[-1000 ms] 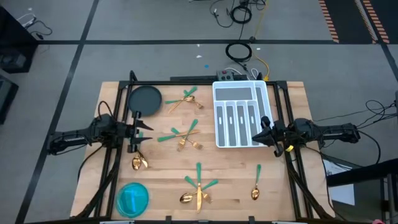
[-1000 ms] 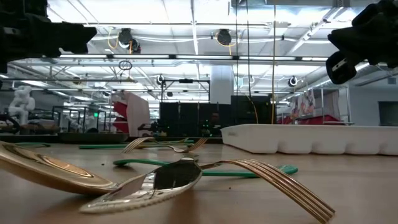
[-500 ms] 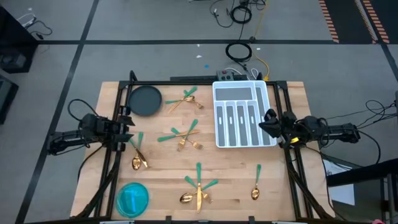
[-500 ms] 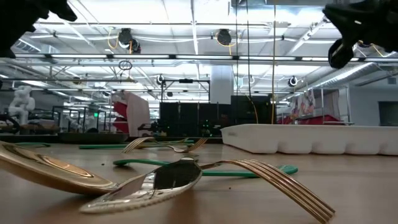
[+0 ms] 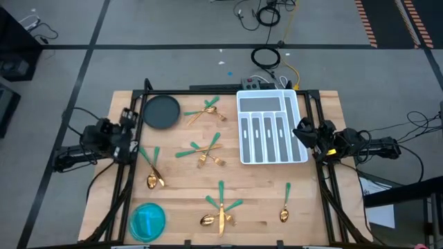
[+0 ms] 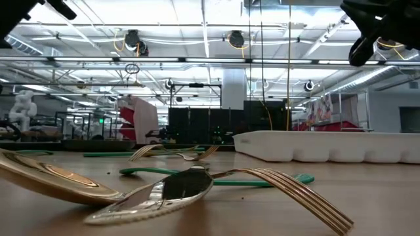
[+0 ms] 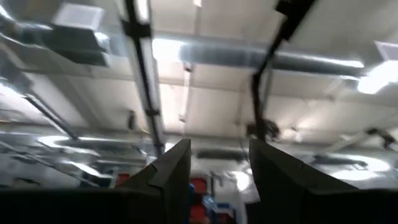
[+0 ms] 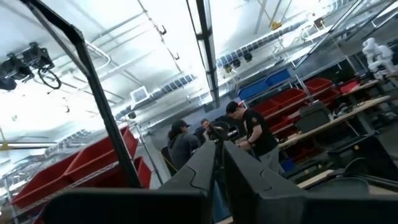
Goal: Sort silverware
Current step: Put the green fork into the white silverware organizer
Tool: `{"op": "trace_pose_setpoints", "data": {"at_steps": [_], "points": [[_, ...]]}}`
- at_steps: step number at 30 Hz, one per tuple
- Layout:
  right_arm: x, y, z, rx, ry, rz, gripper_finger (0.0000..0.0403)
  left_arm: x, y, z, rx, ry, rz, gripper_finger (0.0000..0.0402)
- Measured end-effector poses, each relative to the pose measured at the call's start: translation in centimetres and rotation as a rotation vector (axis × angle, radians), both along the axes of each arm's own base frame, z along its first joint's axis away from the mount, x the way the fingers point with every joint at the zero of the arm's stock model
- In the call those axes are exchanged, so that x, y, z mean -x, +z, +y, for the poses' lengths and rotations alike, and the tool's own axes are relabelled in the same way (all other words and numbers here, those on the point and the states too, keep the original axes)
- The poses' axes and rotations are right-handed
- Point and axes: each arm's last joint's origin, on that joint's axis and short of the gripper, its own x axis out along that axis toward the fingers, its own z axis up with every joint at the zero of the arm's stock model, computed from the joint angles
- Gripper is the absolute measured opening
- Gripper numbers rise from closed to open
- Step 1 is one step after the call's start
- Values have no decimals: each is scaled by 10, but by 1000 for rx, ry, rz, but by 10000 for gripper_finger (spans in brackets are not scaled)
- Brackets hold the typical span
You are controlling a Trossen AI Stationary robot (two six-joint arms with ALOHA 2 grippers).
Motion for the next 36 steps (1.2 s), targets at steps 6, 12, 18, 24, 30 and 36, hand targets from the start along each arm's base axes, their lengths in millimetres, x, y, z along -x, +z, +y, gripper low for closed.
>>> {"op": "trace_pose_setpoints", "data": {"at_steps": [6,12,18,24,30,36], "points": [[1,1,0,0,3,-15,25,4,5,8,279,90,-62,171],[1,1,0,-20,15,-18,25,4,5,8,415,-31,-74,171],[1,1,0,-28,19,-19,25,14,12,10,460,28,-218,171],[1,2,0,-64,41,-33,25,11,36,8,411,40,-82,171],[1,2,-1,-59,1,-27,28,-15,101,14,365,237,200,171],[1,1,-3,-16,-97,-3,66,-77,152,25,184,451,581,171]]}}
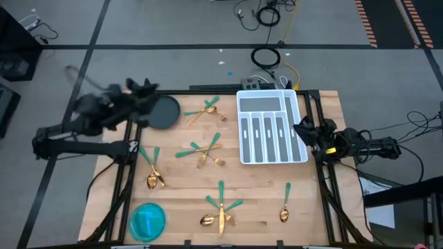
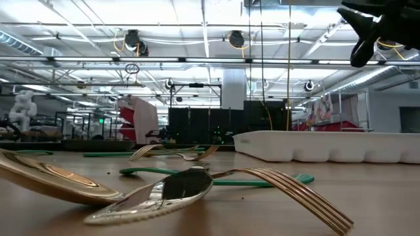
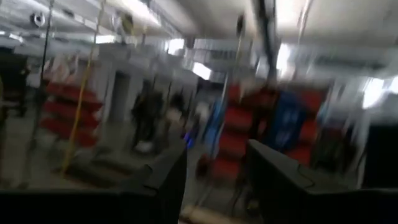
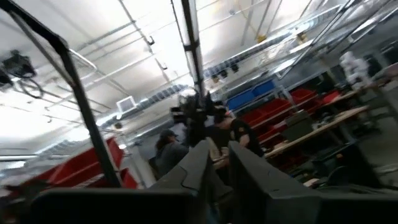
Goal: Sort silverware
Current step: Put the green fork into the white silverware organizer
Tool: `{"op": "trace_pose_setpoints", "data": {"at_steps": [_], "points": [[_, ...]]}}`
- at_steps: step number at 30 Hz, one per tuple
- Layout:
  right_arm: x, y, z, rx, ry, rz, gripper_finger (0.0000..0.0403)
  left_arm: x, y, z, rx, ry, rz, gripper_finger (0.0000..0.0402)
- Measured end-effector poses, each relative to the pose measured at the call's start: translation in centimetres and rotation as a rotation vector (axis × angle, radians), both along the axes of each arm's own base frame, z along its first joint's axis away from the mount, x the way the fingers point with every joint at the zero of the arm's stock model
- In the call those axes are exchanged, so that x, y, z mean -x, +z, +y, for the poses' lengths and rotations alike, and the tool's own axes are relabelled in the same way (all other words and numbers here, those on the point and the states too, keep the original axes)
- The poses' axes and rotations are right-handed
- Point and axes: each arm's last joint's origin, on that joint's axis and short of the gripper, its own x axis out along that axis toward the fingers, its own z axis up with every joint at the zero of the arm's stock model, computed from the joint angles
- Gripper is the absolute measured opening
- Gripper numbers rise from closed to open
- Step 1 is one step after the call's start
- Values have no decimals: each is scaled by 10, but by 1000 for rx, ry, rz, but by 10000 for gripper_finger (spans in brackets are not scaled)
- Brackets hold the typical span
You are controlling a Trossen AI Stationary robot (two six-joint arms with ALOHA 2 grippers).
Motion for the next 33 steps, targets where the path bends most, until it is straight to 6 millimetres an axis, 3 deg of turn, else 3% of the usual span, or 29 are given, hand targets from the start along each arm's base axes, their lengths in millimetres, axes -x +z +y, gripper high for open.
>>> {"op": "trace_pose_setpoints", "data": {"at_steps": [5,8,14,19,24,27,30,33], "points": [[-2,-5,-2,-6,-65,63,125,-64,6,17,-31,153,455,171],[-4,-9,-2,-12,-86,106,161,-96,-15,29,51,130,702,171],[-7,-16,-2,-6,-93,188,208,-147,-74,32,260,-202,965,171],[-8,-19,-2,-6,-90,226,214,-166,-104,26,39,-238,1180,171],[-8,-20,-2,-5,-85,233,215,-166,-123,10,-371,-453,1429,171],[-8,-20,-2,-9,-80,233,215,-168,-129,1,-524,-548,1482,171],[-8,-20,-2,-33,-69,227,215,-172,-134,-3,-553,-574,1486,171],[-8,-20,-2,-53,-61,223,215,-182,-137,-1,-366,-451,1424,171]]}}
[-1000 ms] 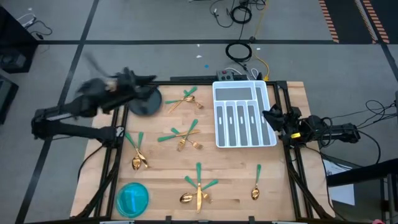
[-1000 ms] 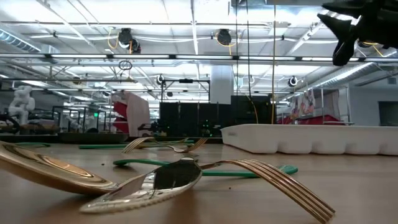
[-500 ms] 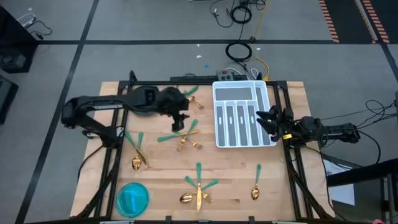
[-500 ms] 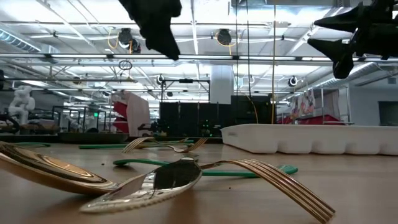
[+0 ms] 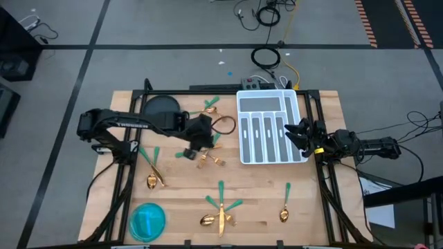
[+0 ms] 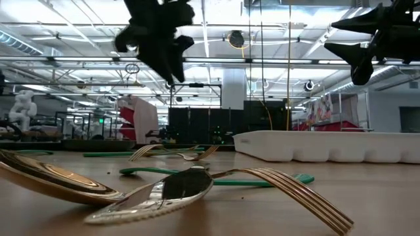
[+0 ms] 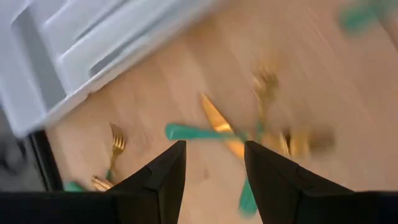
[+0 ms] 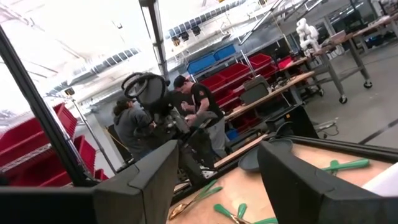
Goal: Sort silverware
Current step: Put the green fork into the white silverware organizer
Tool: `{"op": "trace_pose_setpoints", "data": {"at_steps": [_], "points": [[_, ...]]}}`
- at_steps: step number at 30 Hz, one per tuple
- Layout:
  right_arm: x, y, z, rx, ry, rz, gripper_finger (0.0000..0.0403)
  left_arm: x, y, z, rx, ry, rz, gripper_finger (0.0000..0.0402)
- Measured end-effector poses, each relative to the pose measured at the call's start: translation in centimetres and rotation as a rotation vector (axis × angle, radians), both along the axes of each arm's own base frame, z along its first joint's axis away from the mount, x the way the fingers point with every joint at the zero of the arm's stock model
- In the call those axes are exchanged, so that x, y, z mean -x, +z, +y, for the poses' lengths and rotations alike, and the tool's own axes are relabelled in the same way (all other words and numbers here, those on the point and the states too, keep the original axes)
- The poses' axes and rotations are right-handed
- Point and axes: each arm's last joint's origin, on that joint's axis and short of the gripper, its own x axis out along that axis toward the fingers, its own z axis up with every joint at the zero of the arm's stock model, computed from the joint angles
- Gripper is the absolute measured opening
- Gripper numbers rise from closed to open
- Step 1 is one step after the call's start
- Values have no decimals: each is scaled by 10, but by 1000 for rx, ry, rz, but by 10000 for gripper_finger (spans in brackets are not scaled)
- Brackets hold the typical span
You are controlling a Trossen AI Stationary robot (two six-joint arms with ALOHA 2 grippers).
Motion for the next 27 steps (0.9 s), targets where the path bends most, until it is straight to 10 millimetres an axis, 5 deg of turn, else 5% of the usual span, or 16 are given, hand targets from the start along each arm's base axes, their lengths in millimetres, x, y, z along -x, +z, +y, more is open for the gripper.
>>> {"op": "trace_pose_setpoints", "data": {"at_steps": [8,11,21,27], "points": [[0,0,0,-2,-4,0,215,-5,5,44,347,947,-311,171],[0,0,0,-2,-4,0,215,1,1,49,477,1148,-303,171],[0,-1,0,-5,-2,11,215,0,-6,10,618,1306,-219,171],[-1,-3,0,-4,-2,30,215,-13,-35,-3,615,1306,-82,171]]}}
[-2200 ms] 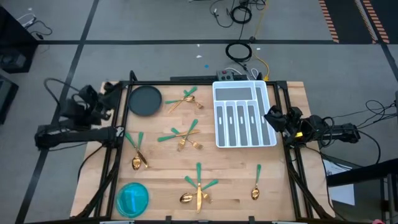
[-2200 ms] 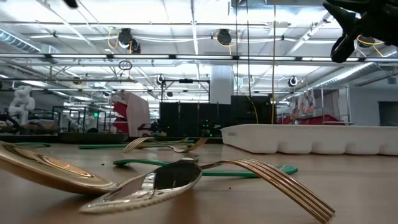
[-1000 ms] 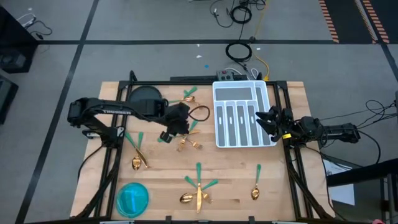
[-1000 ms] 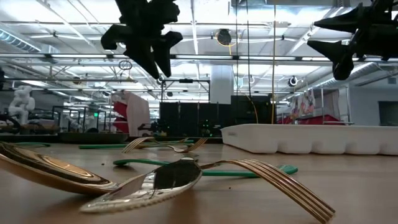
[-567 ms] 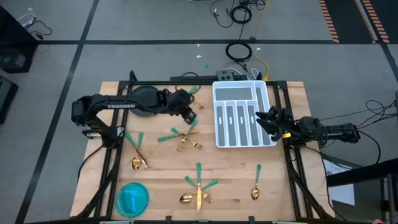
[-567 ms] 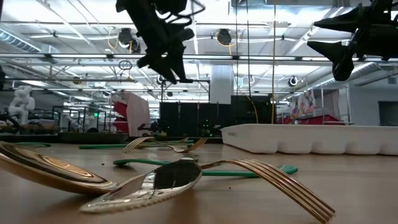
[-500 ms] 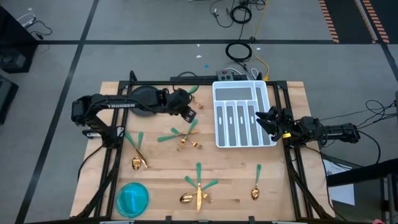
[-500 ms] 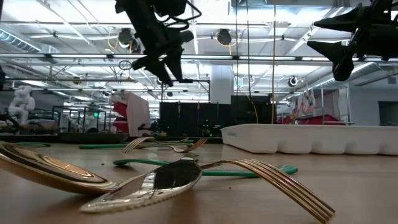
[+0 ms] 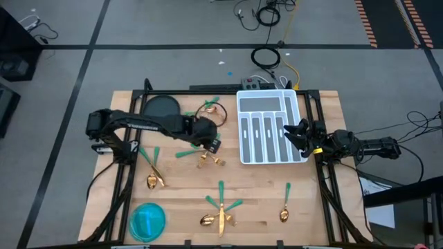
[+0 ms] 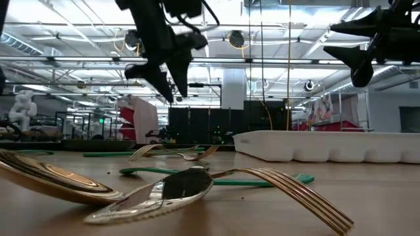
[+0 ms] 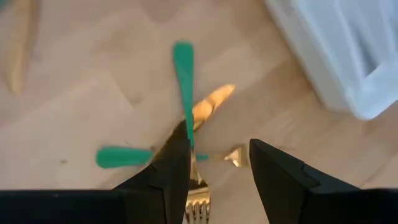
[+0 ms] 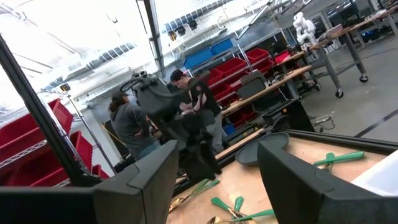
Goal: Sort silverware
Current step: Put the green fork into the white silverware organizer
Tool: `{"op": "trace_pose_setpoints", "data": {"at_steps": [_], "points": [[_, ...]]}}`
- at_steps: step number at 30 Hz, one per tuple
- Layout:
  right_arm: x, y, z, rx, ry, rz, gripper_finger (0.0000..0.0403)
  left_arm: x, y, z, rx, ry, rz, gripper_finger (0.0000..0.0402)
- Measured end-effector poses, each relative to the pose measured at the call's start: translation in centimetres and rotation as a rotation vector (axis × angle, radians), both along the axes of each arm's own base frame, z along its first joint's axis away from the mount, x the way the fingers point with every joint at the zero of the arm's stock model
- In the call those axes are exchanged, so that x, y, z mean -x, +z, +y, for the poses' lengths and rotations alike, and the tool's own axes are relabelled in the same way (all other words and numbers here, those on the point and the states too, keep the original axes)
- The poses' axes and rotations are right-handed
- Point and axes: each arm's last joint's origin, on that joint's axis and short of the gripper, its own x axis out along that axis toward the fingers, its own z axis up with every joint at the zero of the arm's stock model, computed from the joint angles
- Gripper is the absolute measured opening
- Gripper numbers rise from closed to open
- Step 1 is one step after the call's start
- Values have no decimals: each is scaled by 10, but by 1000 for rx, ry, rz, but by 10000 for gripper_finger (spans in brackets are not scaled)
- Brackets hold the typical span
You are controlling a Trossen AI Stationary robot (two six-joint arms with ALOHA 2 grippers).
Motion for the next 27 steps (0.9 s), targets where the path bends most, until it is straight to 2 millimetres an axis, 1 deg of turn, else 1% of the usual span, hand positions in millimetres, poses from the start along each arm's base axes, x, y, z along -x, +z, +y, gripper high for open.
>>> {"op": "trace_pose_setpoints", "data": {"at_steps": [3,6,10,14,18,23,27], "points": [[0,0,0,0,0,2,215,-8,-20,-2,46,-30,60,171],[0,0,0,-9,2,-2,215,-11,-30,-3,81,-28,90,171],[0,-1,0,-16,4,2,215,-10,-32,-5,92,-24,106,171],[0,-2,0,-14,4,13,215,-3,-34,-6,104,-14,175,171],[0,-2,0,-13,4,14,215,-1,-39,-8,104,-18,191,171],[0,-2,0,-14,4,15,215,-2,-38,-8,87,-10,175,171],[0,-2,0,-15,5,14,215,-7,-47,-9,87,-16,183,171]]}}
